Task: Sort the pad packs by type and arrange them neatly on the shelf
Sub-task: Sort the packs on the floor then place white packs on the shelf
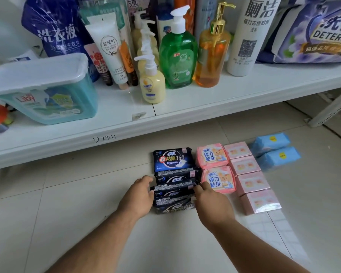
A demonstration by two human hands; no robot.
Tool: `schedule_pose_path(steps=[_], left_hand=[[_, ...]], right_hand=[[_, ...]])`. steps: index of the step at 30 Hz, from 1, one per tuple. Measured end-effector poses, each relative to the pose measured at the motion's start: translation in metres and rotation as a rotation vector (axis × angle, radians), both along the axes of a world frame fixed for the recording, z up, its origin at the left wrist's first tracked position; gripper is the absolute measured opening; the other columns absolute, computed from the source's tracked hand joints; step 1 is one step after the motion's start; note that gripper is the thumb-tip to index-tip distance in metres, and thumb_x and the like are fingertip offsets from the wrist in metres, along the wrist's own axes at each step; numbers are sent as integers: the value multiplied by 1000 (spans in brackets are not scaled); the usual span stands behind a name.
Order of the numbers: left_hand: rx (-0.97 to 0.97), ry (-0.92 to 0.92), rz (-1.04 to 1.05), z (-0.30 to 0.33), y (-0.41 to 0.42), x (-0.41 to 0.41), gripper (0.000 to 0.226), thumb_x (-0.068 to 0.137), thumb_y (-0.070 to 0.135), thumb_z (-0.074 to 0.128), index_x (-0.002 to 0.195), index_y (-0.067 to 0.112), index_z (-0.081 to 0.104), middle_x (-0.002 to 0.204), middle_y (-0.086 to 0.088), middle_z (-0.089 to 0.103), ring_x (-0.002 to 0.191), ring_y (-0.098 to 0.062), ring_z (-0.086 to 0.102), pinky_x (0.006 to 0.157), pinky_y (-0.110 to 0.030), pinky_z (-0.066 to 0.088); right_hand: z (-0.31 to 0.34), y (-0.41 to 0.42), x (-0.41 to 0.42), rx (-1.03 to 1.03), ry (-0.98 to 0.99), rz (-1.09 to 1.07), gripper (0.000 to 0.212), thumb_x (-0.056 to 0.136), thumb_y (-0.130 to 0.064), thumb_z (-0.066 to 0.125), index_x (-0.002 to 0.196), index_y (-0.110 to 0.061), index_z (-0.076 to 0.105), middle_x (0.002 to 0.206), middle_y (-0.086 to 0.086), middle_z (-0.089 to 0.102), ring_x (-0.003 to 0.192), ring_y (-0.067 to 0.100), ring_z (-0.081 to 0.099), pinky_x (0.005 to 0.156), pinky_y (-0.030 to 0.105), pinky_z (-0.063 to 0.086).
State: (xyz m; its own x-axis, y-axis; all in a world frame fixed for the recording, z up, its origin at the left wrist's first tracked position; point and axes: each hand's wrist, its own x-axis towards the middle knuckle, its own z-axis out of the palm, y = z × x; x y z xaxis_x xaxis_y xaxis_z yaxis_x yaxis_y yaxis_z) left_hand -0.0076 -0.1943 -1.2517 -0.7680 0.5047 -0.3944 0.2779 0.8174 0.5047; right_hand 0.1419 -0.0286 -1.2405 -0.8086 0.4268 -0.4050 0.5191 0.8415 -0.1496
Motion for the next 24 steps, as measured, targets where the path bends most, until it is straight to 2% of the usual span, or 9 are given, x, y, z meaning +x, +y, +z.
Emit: schedule_pose_path(steps=[2,5,7,9,11,14,20,24], left_hand=[[-59,38,-13,13,-4,3,41,95,21,54,135,25,48,135,0,54,114,-17,60,96,-33,50],[-191,134,-82,60,-12,14,47,96,28,50,141,31,40,143,6,45,119,-19,55,90,-33,50],[-265,143,-142,105,-14,25,55,97,29,49,148,32,31,155,6,31,134,-20,42,99,-35,47],[-337,119,-187,163,-14,38,62,98,31,47,154,32,21,164,3,13,144,-22,26,109,-37,38],[-383,111,-225,233,-11,52,66,98,33,47,155,32,15,166,1,5,148,-24,20,112,-38,34],[-407,101,-261,348,-7,73,71,98,35,47,157,30,9,166,-1,0,150,-25,15,115,-40,30],[-387,112,-287,588,2,111,73,96,36,48,157,29,8,166,-1,-2,150,-27,14,115,-43,27],[-339,160,-282,728,4,130,72,97,37,46,157,29,7,166,0,-1,150,-28,14,116,-45,28]], right_hand=[[12,-2,5,28,-16,2,30,94,-15,50,123,-21,49,122,3,52,93,30,66,62,34,37],[46,-4,13,48,-38,-1,35,94,-17,48,129,-21,49,125,3,55,105,28,61,69,34,40],[84,-5,20,37,-73,18,38,97,-24,48,134,-20,47,132,5,54,117,29,54,85,37,44],[134,-6,27,22,-118,69,45,99,-34,49,141,-20,43,141,7,49,129,30,45,104,43,38],[197,-6,35,0,-151,113,55,99,-42,48,148,-20,37,155,8,38,144,32,30,118,47,24],[307,-6,51,-40,-160,144,68,99,-46,47,157,-21,23,167,8,15,154,30,9,124,50,8],[541,0,87,-22,-136,132,78,99,-49,44,160,-16,9,168,8,8,154,30,4,124,50,7],[681,6,104,9,-60,141,78,98,-49,49,160,-18,14,168,8,11,154,28,7,124,49,9]])
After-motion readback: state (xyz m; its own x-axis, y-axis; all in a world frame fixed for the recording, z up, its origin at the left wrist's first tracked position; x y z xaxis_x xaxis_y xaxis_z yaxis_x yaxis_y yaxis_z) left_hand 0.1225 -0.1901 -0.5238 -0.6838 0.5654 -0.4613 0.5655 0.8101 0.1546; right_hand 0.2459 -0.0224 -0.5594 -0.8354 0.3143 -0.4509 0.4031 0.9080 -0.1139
